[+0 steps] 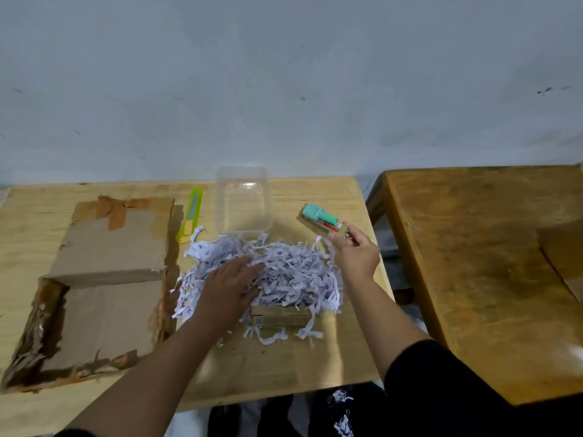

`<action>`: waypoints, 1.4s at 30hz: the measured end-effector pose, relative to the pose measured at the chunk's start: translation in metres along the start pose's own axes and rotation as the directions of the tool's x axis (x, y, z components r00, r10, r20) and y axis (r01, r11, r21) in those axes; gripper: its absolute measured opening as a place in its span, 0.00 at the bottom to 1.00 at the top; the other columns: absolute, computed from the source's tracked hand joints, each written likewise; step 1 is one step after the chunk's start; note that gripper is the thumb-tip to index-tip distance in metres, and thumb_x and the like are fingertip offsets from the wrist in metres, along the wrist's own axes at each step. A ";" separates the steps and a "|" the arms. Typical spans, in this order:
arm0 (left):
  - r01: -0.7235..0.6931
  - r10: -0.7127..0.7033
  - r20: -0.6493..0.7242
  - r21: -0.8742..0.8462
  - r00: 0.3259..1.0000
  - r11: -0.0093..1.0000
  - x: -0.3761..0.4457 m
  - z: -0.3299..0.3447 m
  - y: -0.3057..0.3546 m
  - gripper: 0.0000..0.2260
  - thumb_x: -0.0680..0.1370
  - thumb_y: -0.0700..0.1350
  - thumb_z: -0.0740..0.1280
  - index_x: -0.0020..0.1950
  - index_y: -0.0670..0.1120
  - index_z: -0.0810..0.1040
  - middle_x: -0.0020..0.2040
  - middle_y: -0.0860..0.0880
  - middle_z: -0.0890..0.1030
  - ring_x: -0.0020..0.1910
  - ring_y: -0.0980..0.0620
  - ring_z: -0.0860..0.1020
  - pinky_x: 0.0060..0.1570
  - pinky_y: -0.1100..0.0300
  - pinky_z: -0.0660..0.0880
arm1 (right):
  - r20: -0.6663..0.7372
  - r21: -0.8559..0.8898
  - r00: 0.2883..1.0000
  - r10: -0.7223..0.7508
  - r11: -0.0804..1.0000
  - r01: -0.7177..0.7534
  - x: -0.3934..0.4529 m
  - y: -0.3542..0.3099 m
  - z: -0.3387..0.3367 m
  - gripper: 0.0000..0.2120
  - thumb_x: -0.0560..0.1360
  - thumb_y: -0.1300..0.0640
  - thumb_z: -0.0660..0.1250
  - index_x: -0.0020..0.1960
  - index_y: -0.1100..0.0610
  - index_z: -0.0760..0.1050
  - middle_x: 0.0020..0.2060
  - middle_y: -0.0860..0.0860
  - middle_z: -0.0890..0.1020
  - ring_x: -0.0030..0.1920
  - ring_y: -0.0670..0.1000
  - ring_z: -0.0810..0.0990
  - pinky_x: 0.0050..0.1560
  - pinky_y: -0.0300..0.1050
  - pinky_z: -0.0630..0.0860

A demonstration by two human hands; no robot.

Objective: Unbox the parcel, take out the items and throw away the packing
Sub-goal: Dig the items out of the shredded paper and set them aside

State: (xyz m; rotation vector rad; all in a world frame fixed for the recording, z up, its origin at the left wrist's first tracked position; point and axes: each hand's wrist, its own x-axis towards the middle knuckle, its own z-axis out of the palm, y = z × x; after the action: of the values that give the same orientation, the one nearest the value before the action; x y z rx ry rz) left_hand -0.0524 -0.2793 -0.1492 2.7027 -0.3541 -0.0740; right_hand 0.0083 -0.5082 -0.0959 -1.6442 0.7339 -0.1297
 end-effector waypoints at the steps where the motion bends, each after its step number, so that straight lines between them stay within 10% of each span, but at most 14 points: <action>1: 0.006 -0.005 0.004 -0.015 1.000 1.000 0.002 0.002 -0.001 0.24 0.69 0.46 0.74 0.64 0.52 0.74 0.64 0.43 0.75 0.60 0.40 0.75 0.54 0.44 0.73 | 0.007 0.000 1.000 0.012 1.000 -0.012 0.007 0.002 0.004 0.22 0.67 0.63 0.74 0.60 0.56 0.77 0.53 0.54 0.80 0.49 0.50 0.79 0.52 0.41 0.79; 8: 0.005 -0.010 -0.038 -0.140 0.999 0.990 0.010 0.006 -0.004 0.22 0.65 0.40 0.77 0.58 0.47 0.79 0.58 0.40 0.79 0.52 0.40 0.80 0.48 0.50 0.78 | 0.027 -0.136 1.000 -0.009 0.991 0.013 0.046 0.012 0.024 0.19 0.69 0.59 0.72 0.60 0.55 0.77 0.51 0.51 0.81 0.47 0.46 0.77 0.39 0.24 0.69; 16: 0.087 -0.089 -0.008 -0.111 0.996 0.990 0.009 0.010 -0.002 0.18 0.72 0.52 0.64 0.62 0.54 0.74 0.62 0.44 0.76 0.59 0.40 0.75 0.52 0.45 0.75 | 0.055 -0.434 0.991 -0.125 0.890 0.137 0.066 0.011 0.040 0.22 0.71 0.55 0.71 0.63 0.58 0.73 0.58 0.55 0.78 0.58 0.52 0.75 0.53 0.35 0.64; 28: -0.059 0.052 -0.040 -0.174 0.998 0.983 0.000 -0.011 0.006 0.15 0.69 0.43 0.73 0.56 0.46 0.79 0.59 0.41 0.78 0.54 0.42 0.79 0.50 0.50 0.78 | 0.103 -0.483 0.978 -0.183 0.850 0.210 0.019 0.011 0.021 0.13 0.75 0.58 0.61 0.58 0.59 0.77 0.56 0.58 0.79 0.57 0.56 0.75 0.58 0.45 0.70; 37: -0.244 0.260 0.124 -0.132 0.957 0.961 -0.036 -0.011 0.018 0.17 0.72 0.57 0.63 0.55 0.50 0.78 0.52 0.48 0.80 0.49 0.48 0.78 0.44 0.55 0.77 | 0.337 -0.442 0.819 -0.465 0.690 0.573 -0.078 0.029 0.004 0.05 0.73 0.62 0.66 0.46 0.58 0.81 0.44 0.55 0.82 0.47 0.51 0.79 0.48 0.37 0.71; 42: -0.165 0.204 0.155 -0.232 0.967 0.959 -0.043 -0.005 0.015 0.20 0.72 0.51 0.61 0.60 0.44 0.76 0.51 0.40 0.80 0.49 0.41 0.78 0.47 0.53 0.75 | 0.623 -0.457 0.713 -0.322 0.590 0.666 -0.107 0.055 -0.004 0.09 0.73 0.59 0.66 0.52 0.56 0.81 0.51 0.54 0.82 0.52 0.52 0.79 0.53 0.38 0.72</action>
State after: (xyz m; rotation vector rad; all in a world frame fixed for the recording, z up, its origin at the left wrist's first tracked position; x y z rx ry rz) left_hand -0.0969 -0.2796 -0.1386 2.4397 -0.6143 -0.2839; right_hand -0.0996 -0.4572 -0.1123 -2.4296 -0.1693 0.1577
